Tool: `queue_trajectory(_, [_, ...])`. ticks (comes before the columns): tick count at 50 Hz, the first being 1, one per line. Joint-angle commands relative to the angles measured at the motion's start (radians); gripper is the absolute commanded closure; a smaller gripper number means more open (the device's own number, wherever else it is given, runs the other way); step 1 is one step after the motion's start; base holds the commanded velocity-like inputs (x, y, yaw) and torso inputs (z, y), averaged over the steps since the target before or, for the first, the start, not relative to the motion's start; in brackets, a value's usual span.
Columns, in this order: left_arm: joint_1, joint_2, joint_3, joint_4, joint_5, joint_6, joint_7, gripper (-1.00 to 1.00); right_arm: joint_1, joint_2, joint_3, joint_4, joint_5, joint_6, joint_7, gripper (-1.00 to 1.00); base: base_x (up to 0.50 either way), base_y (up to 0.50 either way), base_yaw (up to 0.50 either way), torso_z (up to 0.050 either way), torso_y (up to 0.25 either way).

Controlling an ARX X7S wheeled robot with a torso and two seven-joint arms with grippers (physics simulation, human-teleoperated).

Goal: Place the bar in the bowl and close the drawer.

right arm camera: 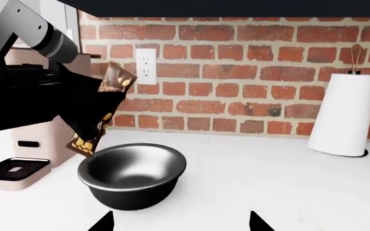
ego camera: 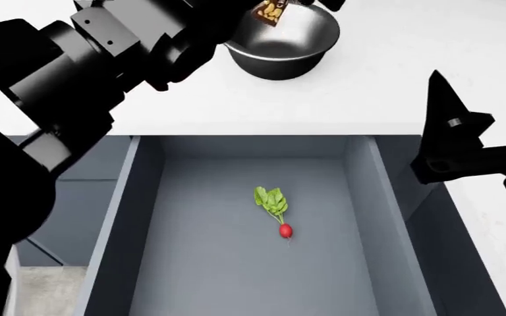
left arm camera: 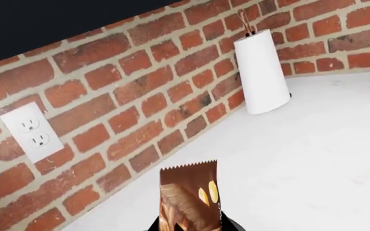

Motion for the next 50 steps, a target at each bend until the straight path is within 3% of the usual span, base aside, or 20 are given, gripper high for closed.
queue_trajectory(1, [-0.031, 0.024, -0.033, -0.011, 0.028, 0.045, -0.022, 1.0, 0.0, -0.004, 0.036, -0.025, 0.017, -0.009, -0.01, -1.0, 0.0, 0.0, 0.0, 0.0, 0.0])
queue_trajectory(13, [-0.013, 0.024, -0.033, 0.001, 0.048, 0.039, -0.031, 1.0, 0.019, 0.013, 0.034, -0.035, 0.052, -0.015, 0.014, -1.0, 0.0, 0.0, 0.0, 0.0, -0.011])
queue_trajectory(28, [0.007, 0.024, -0.034, 0.004, 0.059, 0.025, -0.019, 1.0, -0.012, 0.004, 0.044, -0.037, 0.03, -0.02, -0.003, -1.0, 0.0, 0.0, 0.0, 0.002, -0.235])
queue_trajectory(50, [-0.063, 0.024, -0.032, -0.013, 0.014, 0.086, -0.045, 1.0, -0.007, 0.015, 0.046, -0.045, 0.048, -0.031, 0.009, -1.0, 0.0, 0.0, 0.0, 0.0, 0.0])
